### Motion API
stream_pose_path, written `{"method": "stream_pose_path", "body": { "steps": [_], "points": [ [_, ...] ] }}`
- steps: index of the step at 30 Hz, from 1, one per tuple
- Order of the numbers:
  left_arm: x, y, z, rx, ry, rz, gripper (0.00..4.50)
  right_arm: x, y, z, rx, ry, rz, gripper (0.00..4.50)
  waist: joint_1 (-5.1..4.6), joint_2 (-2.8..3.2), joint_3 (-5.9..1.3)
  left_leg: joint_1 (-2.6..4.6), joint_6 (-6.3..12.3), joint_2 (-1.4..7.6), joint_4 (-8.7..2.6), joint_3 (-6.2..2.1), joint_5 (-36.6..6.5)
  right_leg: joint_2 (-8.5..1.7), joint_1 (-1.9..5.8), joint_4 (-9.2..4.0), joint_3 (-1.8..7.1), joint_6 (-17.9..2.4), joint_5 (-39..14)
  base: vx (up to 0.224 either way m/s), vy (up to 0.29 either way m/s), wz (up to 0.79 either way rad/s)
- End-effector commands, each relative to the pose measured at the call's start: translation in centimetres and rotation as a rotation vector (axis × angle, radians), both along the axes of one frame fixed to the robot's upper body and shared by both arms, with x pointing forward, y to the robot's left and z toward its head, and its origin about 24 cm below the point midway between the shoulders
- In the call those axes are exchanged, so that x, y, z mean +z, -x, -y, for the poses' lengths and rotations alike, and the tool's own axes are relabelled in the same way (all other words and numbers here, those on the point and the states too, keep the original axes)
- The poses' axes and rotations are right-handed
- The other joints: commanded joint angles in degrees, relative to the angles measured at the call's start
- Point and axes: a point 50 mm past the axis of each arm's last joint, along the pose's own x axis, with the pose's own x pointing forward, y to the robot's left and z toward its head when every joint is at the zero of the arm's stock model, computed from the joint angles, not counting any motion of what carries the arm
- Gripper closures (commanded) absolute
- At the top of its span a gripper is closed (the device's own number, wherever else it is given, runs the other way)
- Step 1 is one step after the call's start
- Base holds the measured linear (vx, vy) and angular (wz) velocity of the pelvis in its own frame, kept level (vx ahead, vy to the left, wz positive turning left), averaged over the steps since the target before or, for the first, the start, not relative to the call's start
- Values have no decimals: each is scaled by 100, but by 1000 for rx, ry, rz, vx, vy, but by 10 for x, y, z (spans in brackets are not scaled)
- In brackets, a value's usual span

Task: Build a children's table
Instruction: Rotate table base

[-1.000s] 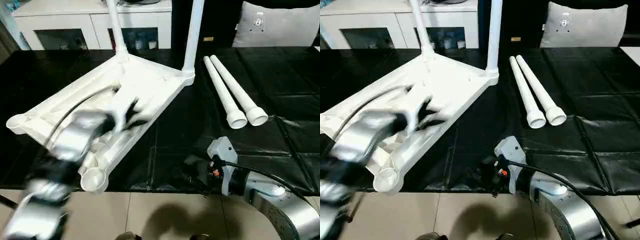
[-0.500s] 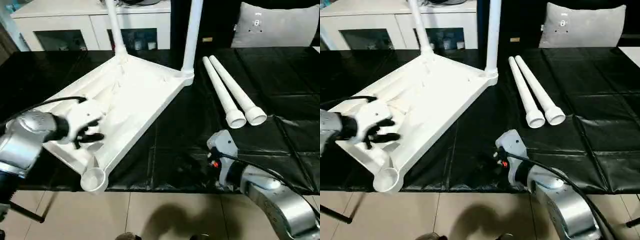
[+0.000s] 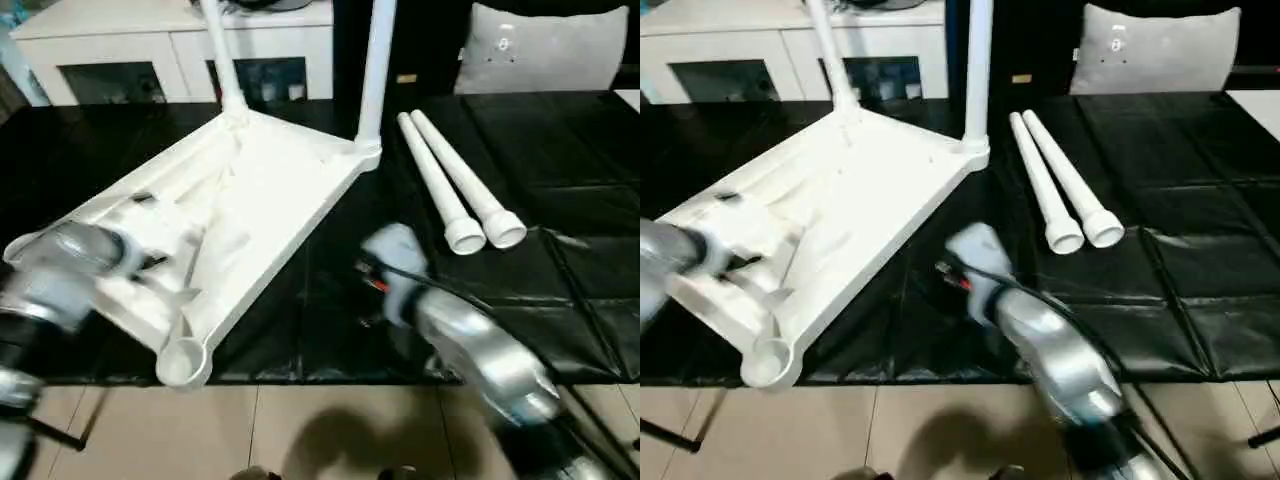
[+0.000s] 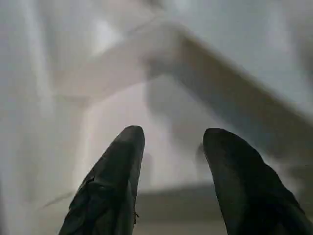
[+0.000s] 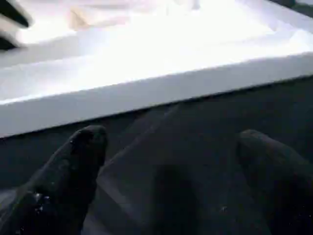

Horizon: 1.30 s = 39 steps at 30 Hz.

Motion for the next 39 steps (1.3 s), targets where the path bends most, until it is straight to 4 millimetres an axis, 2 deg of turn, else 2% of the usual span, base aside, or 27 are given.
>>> {"method": "stream_pose_path", "body": {
  "steps": [1,3,6,7,8,9,11,14,16,17,18,19,22,23,24,29,31,32,33,34,35,36,37,38,39],
  "points": [
    [-2,3,3,-59,-28,-52,223,-6,-5,-1,-21,18,-5,0,-7,93,-444,55,-186,169,-393,-91,-1041,-371,321,-264,263,-1408,-532,0,0,0],
    [-7,9,10,-113,16,-118,223,-9,-10,-3,-28,15,-20,0,-10,61,-439,53,-154,177,-394,-83,-964,-379,331,-256,269,-1438,-389,0,0,0],
    [-7,19,25,-218,110,-186,223,-16,-12,-4,-31,46,-41,0,-12,83,-440,54,-129,186,-393,-79,-899,-381,337,-234,265,-1489,-343,0,0,0],
    [-8,20,27,-232,121,-190,223,-17,-13,-4,-32,50,-43,0,-19,26,-429,47,-111,185,-398,-69,-878,-370,336,-242,267,-1496,-325,0,0,0],
    [-8,21,31,-259,142,-188,223,-18,-13,-4,-32,50,-47,0,-5,60,-429,58,-94,182,-389,-62,-864,-367,325,-235,268,-1516,-315,0,0,0],
    [-7,25,42,-307,219,-204,223,-22,-14,-4,-33,57,-54,0,-7,41,-428,57,-84,181,-390,-53,-878,-365,328,-234,266,-1517,-341,0,0,0],
    [-7,28,49,-342,264,-224,223,-24,-15,-4,-33,57,-56,0,0,52,-425,64,-79,184,-390,-51,-939,-377,323,-242,269,-1517,-453,0,0,0],
    [-7,34,60,-396,327,-254,223,-25,-16,-4,-31,51,-54,0,4,37,-397,56,-91,183,-407,-56,-1079,-373,333,-267,270,-1419,-815,0,0,0],
    [-5,38,74,-443,406,-269,223,-24,-17,-5,-29,44,-49,0,-20,36,-384,70,-110,187,-417,-55,-1239,-372,316,-297,272,-1356,-1111,0,0,0],
    [-5,39,78,-455,421,-269,223,-24,-18,-5,-29,42,-46,0,-20,36,-384,70,-110,187,-417,-55,-1239,-372,316,-297,272,-1356,-1111,0,0,0],
    [-6,40,81,-463,431,-270,223,-23,-18,-5,-29,40,-44,0,-46,12,-387,54,-103,177,-417,-56,-1200,-360,327,-304,270,-1328,-1148,0,0,0],
    [-6,40,82,-466,435,-270,223,-23,-19,-5,-29,40,-43,0,-58,14,-391,50,-95,178,-413,-61,-1174,-365,331,-295,271,-1334,-1119,0,0,0],
    [-8,42,103,-509,513,-273,223,-21,-22,-7,-17,29,-27,0,-100,10,-394,35,-25,160,-394,-49,-1084,-356,336,-307,265,-1359,-1096,0,0,0],
    [-8,42,103,-509,513,-273,223,-21,-22,-7,-17,29,-27,0,-102,3,-400,37,-11,159,-388,-49,-1067,-356,335,-303,264,-1367,-1084,0,0,0],
    [-7,39,111,-516,535,-241,223,-18,-24,-8,-12,23,-17,0,-110,3,-402,26,39,163,-385,-49,-1007,-350,338,-302,263,-1379,-1023,0,0,0],
    [-4,19,122,-462,541,-120,223,-13,-27,-8,-3,20,9,0,-94,5,-412,39,89,157,-368,-42,-956,-333,335,-299,252,-1410,-933,0,0,0],
    [-1,8,126,-419,544,-64,223,-9,-28,-8,22,8,27,0,-83,-10,-404,62,86,149,-364,-36,-1106,-333,328,-341,253,-1330,-1163,0,0,0],
    [0,5,128,-412,554,-50,223,-8,-28,-8,30,3,33,0,-82,-21,-404,35,93,142,-364,-41,-1085,-340,345,-342,251,-1293,-1203,0,0,0],
    [1,1,131,-396,573,-23,223,-6,-28,-7,37,-4,44,0,-69,41,-414,46,92,145,-352,-47,-1070,-350,335,-334,250,-1288,-1201,0,0,0],
    [2,-2,132,-378,578,-6,223,-4,-29,-7,38,-5,56,0,-76,1,-420,32,106,148,-354,-47,-1038,-343,344,-340,246,-1295,-1133,0,0,0],
    [2,-7,133,-344,569,27,223,0,-31,-5,34,0,81,0,-71,13,-421,32,115,138,-349,-47,-1020,-331,340,-341,242,-1294,-1096,0,0,0],
    [1,-17,131,-268,545,89,223,7,-33,-2,24,3,127,0,-70,0,-433,25,135,146,-344,-52,-952,-337,355,-320,241,-1331,-952,0,0,0],
    [1,-18,131,-255,544,97,223,9,-34,-2,23,1,133,0,-78,-9,-416,13,161,126,-341,-41,-954,-315,347,-340,233,-1318,-964,0,0,0],
    [1,-26,129,-187,532,145,223,16,-35,0,17,-9,163,0,-62,-15,-430,34,188,127,-327,-37,-961,-317,342,-340,236,-1316,-945,0,0,0],
    [1,-29,127,-155,526,171,223,19,-35,1,14,-13,177,0,-53,-20,-438,13,212,126,-326,-48,-893,-324,374,-327,232,-1287,-899,0,0,0]
  ]
}}
